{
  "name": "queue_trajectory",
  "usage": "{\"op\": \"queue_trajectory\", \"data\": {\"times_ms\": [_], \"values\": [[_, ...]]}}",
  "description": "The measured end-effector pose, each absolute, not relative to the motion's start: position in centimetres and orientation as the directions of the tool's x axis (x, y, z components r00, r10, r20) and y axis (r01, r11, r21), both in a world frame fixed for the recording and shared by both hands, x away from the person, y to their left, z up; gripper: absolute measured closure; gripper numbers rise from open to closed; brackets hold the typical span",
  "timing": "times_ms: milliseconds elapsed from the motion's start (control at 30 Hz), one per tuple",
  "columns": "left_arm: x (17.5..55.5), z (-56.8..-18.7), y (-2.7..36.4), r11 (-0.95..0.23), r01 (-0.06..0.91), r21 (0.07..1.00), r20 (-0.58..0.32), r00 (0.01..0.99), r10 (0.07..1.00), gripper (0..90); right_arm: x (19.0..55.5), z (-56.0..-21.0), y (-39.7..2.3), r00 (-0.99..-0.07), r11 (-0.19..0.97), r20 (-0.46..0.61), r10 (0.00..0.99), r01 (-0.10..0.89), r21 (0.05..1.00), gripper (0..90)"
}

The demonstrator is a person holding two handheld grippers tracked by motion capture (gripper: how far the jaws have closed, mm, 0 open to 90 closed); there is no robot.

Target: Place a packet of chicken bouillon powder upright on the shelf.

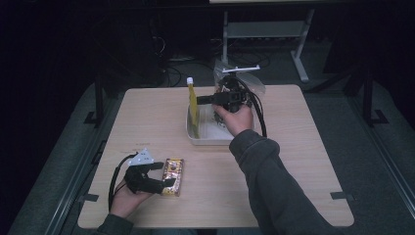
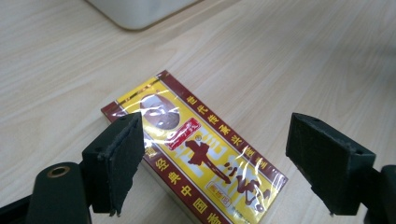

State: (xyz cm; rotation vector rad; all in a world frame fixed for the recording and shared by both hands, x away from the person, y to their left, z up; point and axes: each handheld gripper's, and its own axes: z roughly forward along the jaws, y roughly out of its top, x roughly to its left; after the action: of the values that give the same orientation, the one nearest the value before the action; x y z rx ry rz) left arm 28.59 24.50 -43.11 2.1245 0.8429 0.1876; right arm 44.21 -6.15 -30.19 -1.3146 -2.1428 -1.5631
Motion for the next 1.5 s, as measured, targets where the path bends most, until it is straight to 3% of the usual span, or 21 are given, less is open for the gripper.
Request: {"op": "queue_trajectory", "data": {"times_ms": [1500], "values": [[29.2, -45.5, 21.6, -0.475, 0.589, 0.654, -0.088, 0.683, 0.725, 11.7, 39.1, -33.0, -10.7, -0.619, 0.124, 0.571, 0.540, 0.729, 0.673, 52.9]]}}
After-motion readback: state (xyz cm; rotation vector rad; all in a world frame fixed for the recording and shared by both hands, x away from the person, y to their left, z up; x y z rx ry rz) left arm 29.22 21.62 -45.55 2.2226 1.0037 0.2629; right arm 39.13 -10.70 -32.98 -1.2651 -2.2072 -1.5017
